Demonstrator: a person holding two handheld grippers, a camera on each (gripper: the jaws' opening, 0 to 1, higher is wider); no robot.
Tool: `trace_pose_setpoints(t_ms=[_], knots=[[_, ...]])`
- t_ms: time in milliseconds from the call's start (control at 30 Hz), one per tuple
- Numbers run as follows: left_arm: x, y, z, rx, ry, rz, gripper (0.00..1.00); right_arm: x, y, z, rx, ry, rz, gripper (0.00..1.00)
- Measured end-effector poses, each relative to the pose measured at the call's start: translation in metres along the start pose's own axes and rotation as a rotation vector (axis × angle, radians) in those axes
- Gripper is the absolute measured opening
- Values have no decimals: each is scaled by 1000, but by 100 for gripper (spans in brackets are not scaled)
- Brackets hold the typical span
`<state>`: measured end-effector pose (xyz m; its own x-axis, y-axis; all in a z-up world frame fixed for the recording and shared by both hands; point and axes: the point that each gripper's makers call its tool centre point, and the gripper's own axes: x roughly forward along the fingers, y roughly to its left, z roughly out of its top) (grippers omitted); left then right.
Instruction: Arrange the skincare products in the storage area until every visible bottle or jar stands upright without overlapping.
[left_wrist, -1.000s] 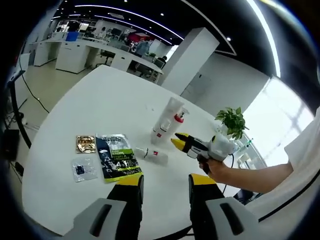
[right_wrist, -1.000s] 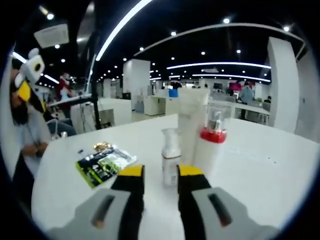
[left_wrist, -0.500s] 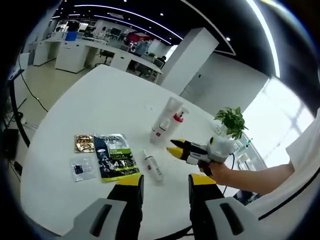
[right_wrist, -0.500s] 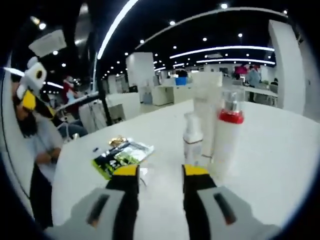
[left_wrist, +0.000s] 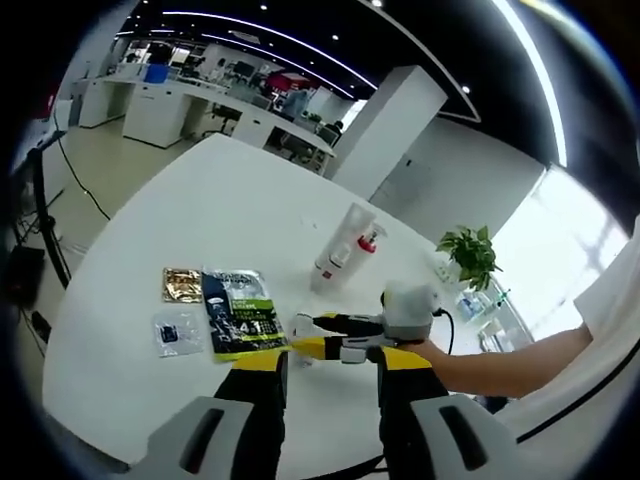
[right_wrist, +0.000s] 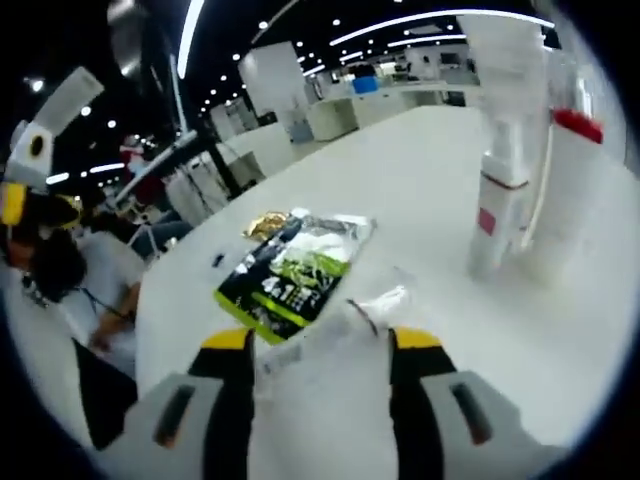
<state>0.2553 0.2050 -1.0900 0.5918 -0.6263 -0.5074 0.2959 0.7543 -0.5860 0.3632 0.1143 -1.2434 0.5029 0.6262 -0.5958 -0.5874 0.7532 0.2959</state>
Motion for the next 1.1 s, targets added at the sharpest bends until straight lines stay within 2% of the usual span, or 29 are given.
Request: trace_pose_setpoints(t_ms=[100,133,167,267,367,433,467,633,733,767,833,867,933,967,1000,1067,1100], knots=[[-5,3,1,-7,-14,12,36,5,-1,2,5,32,-8,52],[-6,4,1,-11,-18,15,36,8,-2,-1,0,66,-9,51],[-8,6,1,-16,-25,19,36,10,1,2,-6,58,-7,46],[-12,9,1,-25,-39,30,36,9,-13,-8,-164,187,-49,27],[-15,12,1,-40,-53,38,36,9,-11,-8,-185,189,-34,25],[-15,12,1,-45,-58,39,36,8,-13,-10,-245,200,-28,20],[-14,12,2,-52,-62,36,36,7,-11,-11,-266,202,-1,20],[-9,9,2,-55,-61,18,35,1,-13,-11,-207,226,3,18],[-5,6,4,-58,-60,2,35,-9,-7,-6,-160,181,16,18],[-4,6,4,-61,-59,-3,35,-13,2,-1,-121,137,56,18],[0,5,5,-75,-59,-18,35,-20,11,4,-75,99,89,18],[2,4,6,-88,-60,-29,36,-26,20,13,-55,42,131,18],[5,3,9,-111,-68,-47,36,-35,30,20,-17,8,175,18],[8,2,11,-135,-73,-61,36,-44,40,30,4,-58,220,19],[9,2,12,-143,-77,-66,36,-51,48,35,53,-73,255,19],[13,2,15,-159,-80,-77,36,-60,58,44,95,-117,301,19],[16,1,17,-162,-79,-83,36,-64,61,44,110,-109,316,19]])
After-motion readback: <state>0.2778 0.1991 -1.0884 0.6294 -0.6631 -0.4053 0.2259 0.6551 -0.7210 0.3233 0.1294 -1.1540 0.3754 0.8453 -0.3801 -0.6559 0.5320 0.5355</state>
